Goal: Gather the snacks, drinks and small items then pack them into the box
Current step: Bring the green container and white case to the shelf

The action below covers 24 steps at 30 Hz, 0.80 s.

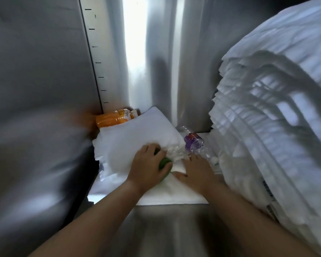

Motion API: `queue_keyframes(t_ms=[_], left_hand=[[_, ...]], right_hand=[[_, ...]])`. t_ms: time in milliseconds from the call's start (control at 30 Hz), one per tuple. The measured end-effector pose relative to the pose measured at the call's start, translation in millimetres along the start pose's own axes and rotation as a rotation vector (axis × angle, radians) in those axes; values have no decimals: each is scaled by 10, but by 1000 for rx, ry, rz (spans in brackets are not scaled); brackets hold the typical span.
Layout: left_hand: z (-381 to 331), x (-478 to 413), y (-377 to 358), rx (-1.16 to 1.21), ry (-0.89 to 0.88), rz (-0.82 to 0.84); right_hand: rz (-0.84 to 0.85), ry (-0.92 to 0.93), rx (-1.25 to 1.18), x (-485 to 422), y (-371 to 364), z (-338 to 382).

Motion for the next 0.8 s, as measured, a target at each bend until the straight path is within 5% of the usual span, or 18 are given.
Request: queue_keyframes(t_ms=[267,533,800], left_hand=[[-118,16,-51,10,107,5],[-155,287,144,-90,293,176],[-512,1094,848,-155,478,268]], right_hand=[[-94,-93,16,107,-34,-7],[70,-122,108,447,18,49],[74,118,193,1310,174,200]])
Point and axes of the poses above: each hand's wrist, its own x-axis away from the middle knuckle, its own y-axis out of the back of the hand, z = x × y, the point moved 4 cm from there along -x, towards the middle knuckle, and after that the axes turned 8 degrees about -x, right-handed, at the moved point
